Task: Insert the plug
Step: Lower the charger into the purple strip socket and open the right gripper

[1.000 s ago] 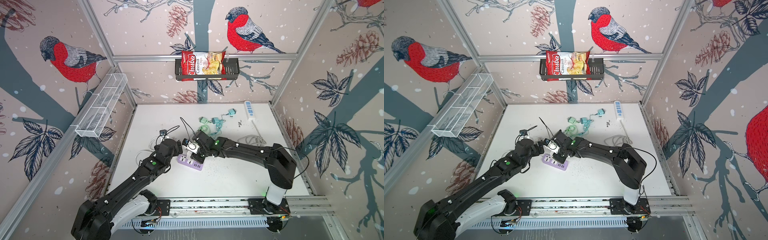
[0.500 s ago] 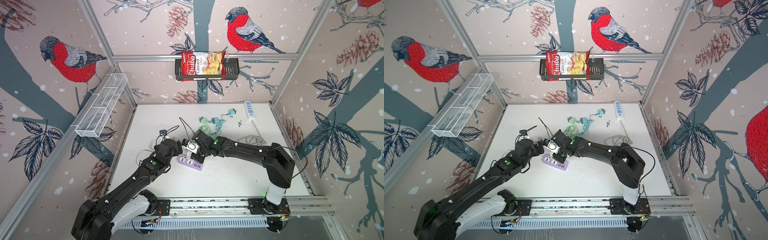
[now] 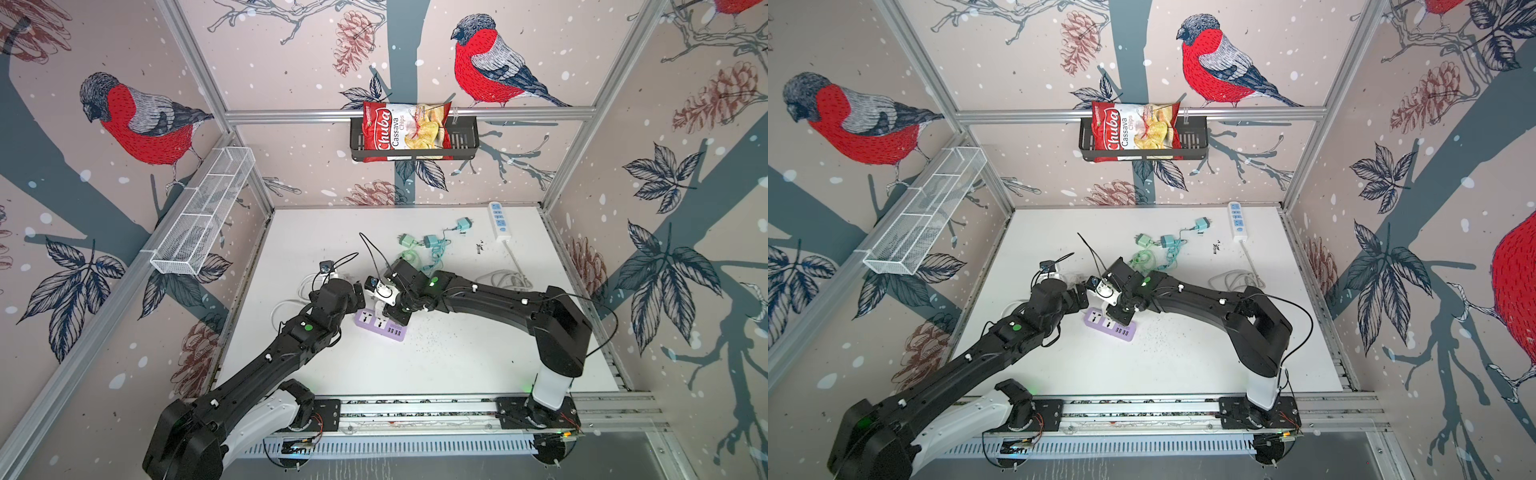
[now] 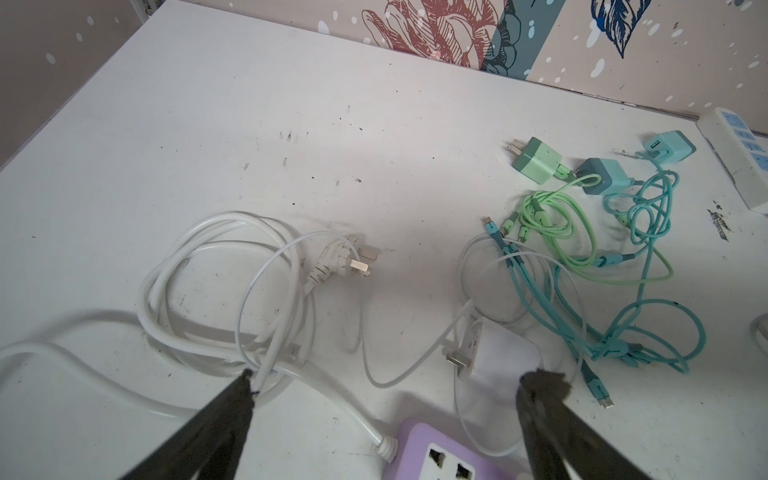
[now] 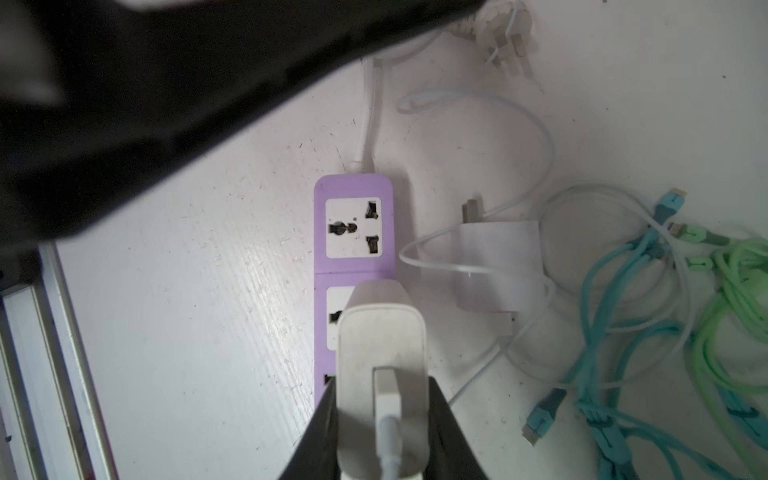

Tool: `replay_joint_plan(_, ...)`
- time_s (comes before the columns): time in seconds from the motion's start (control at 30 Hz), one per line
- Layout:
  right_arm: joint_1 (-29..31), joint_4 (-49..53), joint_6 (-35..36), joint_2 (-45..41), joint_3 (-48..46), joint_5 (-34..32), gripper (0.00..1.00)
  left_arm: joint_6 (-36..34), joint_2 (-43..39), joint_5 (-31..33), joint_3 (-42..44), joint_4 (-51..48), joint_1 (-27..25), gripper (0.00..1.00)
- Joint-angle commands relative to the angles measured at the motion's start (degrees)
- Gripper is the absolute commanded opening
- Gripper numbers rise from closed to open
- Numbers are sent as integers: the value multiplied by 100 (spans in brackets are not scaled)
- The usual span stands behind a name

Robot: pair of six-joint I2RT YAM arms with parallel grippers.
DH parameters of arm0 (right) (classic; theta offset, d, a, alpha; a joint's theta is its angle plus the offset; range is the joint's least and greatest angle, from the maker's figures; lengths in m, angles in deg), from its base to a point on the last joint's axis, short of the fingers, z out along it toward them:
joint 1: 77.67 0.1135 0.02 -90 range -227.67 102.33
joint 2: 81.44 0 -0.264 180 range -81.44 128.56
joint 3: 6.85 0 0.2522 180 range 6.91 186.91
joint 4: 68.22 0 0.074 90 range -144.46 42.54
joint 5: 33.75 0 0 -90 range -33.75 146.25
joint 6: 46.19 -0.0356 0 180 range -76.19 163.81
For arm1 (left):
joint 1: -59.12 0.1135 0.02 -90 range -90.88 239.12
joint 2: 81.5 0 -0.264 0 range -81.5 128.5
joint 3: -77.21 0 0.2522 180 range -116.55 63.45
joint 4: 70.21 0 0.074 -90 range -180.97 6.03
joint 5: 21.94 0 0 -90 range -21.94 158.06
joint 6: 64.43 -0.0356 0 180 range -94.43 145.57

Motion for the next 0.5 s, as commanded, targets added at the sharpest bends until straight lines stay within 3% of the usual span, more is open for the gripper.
replay_joint_plan(0.0, 8, 54, 32, -51, -37, 67, 4, -12, 20, -24, 27, 156, 5, 98)
replay_joint_plan(0.47, 8, 0, 56, 274, 33, 49, 4, -21, 17, -105, -7, 173, 13, 98)
